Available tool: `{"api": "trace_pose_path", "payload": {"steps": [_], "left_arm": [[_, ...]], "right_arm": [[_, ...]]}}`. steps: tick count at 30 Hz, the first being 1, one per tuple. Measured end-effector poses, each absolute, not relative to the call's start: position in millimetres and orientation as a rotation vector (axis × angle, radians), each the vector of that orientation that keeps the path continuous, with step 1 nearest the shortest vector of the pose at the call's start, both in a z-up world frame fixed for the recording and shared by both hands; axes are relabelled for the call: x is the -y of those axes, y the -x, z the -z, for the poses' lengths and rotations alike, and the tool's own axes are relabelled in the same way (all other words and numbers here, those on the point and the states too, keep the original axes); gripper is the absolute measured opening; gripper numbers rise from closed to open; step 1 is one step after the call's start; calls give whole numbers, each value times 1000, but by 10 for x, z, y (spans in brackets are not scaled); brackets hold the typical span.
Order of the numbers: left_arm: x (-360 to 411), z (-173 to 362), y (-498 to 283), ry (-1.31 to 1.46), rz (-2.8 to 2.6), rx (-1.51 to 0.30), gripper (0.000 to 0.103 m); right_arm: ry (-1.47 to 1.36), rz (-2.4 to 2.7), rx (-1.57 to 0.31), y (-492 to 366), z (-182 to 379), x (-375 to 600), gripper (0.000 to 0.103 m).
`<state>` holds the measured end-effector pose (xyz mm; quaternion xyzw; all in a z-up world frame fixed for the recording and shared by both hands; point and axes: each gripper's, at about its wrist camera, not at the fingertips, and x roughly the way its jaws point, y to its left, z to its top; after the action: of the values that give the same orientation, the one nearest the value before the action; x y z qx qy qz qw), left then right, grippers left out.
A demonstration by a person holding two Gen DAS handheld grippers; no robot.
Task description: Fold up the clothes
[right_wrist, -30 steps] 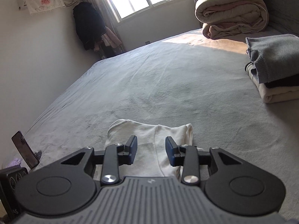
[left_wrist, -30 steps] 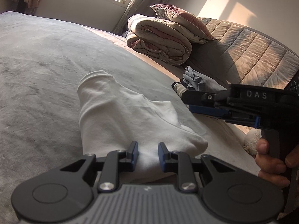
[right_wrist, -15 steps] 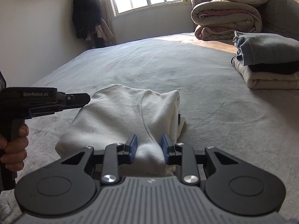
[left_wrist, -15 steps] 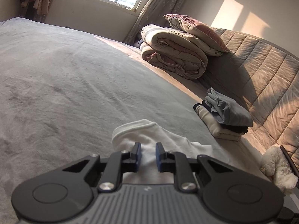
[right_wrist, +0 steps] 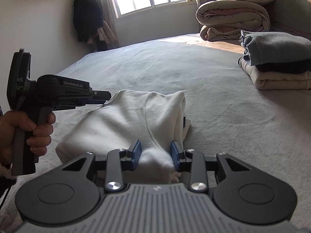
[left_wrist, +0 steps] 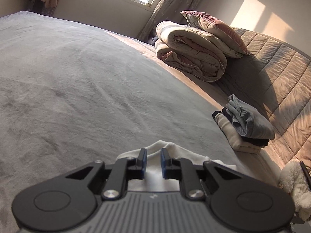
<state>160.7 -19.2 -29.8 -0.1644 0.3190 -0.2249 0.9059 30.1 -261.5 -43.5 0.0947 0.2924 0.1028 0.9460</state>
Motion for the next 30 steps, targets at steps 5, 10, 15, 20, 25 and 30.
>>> {"api": "trace_pose_path", "payload": {"steps": [5,10,15,20,25,30], "left_arm": [[76,327,-1140,424,551,-626,14],[192,440,-793,316,581,-563,14],[268,589,-685,241,573,-506,14],[263,624,-688,252,560,-502,14],[323,598,-653,212,539,-500,14],[321,488,-636,204,529,-535,17]], "right_arm": [[-209,-211,-608,-337,377,2630,38],[-206,-195,-595,-319,323,2593,39],[-162,-174,-584,-302,387,2511,41],[-138,-156,-570,-292,471,2473,41],[-120,-138,-564,-291,487,2437,41],[-125,-128,-601,-324,386,2425,42]]}}
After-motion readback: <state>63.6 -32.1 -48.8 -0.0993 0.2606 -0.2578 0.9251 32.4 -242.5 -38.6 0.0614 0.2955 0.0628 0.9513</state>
